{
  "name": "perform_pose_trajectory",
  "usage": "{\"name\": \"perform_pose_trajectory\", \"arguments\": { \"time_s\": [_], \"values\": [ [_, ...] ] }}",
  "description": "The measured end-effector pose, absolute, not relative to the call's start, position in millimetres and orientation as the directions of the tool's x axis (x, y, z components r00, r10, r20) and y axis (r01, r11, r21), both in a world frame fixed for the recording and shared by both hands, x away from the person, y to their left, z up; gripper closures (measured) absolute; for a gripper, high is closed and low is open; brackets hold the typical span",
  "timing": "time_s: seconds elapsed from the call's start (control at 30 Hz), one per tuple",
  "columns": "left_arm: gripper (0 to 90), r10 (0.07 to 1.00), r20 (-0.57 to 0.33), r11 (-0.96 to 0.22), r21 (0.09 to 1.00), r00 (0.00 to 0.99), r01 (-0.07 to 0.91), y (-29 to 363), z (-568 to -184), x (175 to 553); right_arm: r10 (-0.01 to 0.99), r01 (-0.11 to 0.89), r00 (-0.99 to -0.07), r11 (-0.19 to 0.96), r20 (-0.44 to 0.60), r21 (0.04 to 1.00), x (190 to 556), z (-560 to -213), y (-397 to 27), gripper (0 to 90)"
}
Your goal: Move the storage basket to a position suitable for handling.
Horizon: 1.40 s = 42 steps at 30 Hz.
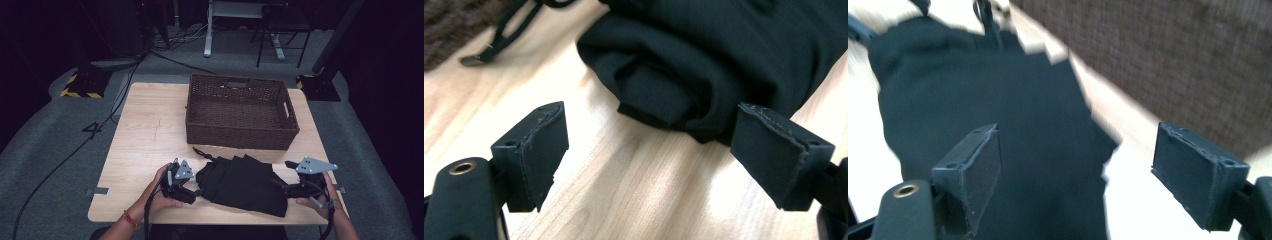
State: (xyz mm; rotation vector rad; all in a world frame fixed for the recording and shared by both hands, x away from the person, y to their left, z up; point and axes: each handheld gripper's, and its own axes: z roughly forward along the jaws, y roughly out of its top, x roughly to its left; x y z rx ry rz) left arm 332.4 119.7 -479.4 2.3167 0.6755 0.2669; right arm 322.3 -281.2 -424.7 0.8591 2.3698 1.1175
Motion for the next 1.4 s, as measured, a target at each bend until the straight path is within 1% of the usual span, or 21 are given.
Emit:
{"name": "perform_pose_trajectory", "arguments": {
  "time_s": [0.03,0.13,0.2,0.23,0.33,0.43,0.53,0.7,0.77,0.87,0.93,0.97,1.0,1.07,1.13,1.17,1.2,1.23,1.3,1.37,1.4],
  "values": [
    [16.0,0.531,0.004,-0.631,0.669,0.847,0.393,117,-482,334,0.68,0.384,-0.73,0.493,-0.071,0.781,320,-433,-285,19.2],
    [15.7,0.536,-0.026,-0.616,0.672,0.844,0.412,112,-487,339,0.697,0.445,-0.717,0.449,0.008,0.775,319,-456,-295,18.8],
    [15.6,0.529,-0.029,-0.617,0.673,0.848,0.408,110,-487,341,0.705,0.455,-0.709,0.458,0.0,0.764,321,-462,-296,18.2],
    [15.4,0.517,-0.027,-0.627,0.668,0.855,0.4,105,-489,343,0.701,0.484,-0.712,0.448,0.041,0.752,325,-473,-294,18.6],
    [15.7,0.487,-0.013,-0.66,0.65,0.874,0.377,93,-492,342,0.698,0.5,-0.715,0.468,0.041,0.729,334,-485,-285,16.5],
    [16.1,0.47,0.007,-0.678,0.643,0.883,0.356,90,-491,340,0.688,0.5,-0.723,0.471,0.051,0.727,341,-490,-278,15.5],
    [18.1,0.476,0.011,-0.66,0.665,0.879,0.349,98,-480,337,0.69,0.503,-0.721,0.456,0.066,0.734,344,-490,-277,15.6],
    [15.8,0.482,-0.012,-0.615,0.708,0.876,0.349,108,-469,330,0.691,0.506,-0.718,0.434,0.086,0.745,349,-490,-276,15.5],
    [15.8,0.495,0.016,-0.632,0.693,0.869,0.347,101,-473,332,0.693,0.513,-0.715,0.431,0.092,0.742,352,-492,-272,14.5],
    [15.5,0.504,0.006,-0.643,0.67,0.864,0.37,89,-484,341,0.691,0.536,-0.713,0.43,0.117,0.726,361,-499,-266,4.5],
    [14.8,0.506,-0.01,-0.64,0.666,0.862,0.384,86,-487,344,0.688,0.547,-0.714,0.43,0.131,0.718,364,-500,-266,2.4],
    [12.8,0.508,-0.017,-0.638,0.664,0.861,0.39,83,-489,346,0.682,0.553,-0.717,0.429,0.145,0.714,366,-501,-266,0.6],
    [6.4,0.512,-0.012,-0.647,0.652,0.859,0.395,77,-493,348,0.668,0.546,-0.73,0.439,0.148,0.713,369,-501,-265,0.5],
    [5.7,0.506,-0.026,-0.647,0.65,0.862,0.399,76,-494,349,0.658,0.539,-0.739,0.448,0.145,0.713,369,-502,-263,0.6],
    [3.4,0.505,-0.069,-0.636,0.645,0.86,0.425,74,-500,352,0.629,0.518,-0.765,0.474,0.138,0.711,370,-501,-259,1.0],
    [3.0,0.505,-0.069,-0.636,0.645,0.86,0.425,74,-500,352,0.629,0.518,-0.765,0.474,0.138,0.711,370,-501,-259,1.0],
    [3.4,0.499,-0.067,-0.633,0.653,0.864,0.416,75,-501,352,0.601,0.5,-0.787,0.49,0.139,0.714,369,-500,-254,10.9],
    [3.4,0.496,-0.066,-0.63,0.659,0.866,0.412,75,-502,351,0.601,0.5,-0.787,0.49,0.139,0.714,369,-500,-254,10.9],
    [7.3,0.459,-0.058,-0.631,0.681,0.887,0.371,75,-503,348,0.585,0.488,-0.801,0.518,0.125,0.702,364,-497,-245,18.7],
    [14.7,0.442,-0.062,-0.64,0.678,0.895,0.363,75,-501,346,0.574,0.487,-0.808,0.522,0.135,0.7,361,-496,-243,28.4],
    [16.7,0.437,-0.059,-0.643,0.677,0.897,0.358,75,-500,346,0.569,0.484,-0.811,0.523,0.136,0.702,360,-495,-243,30.5]
  ]
}}
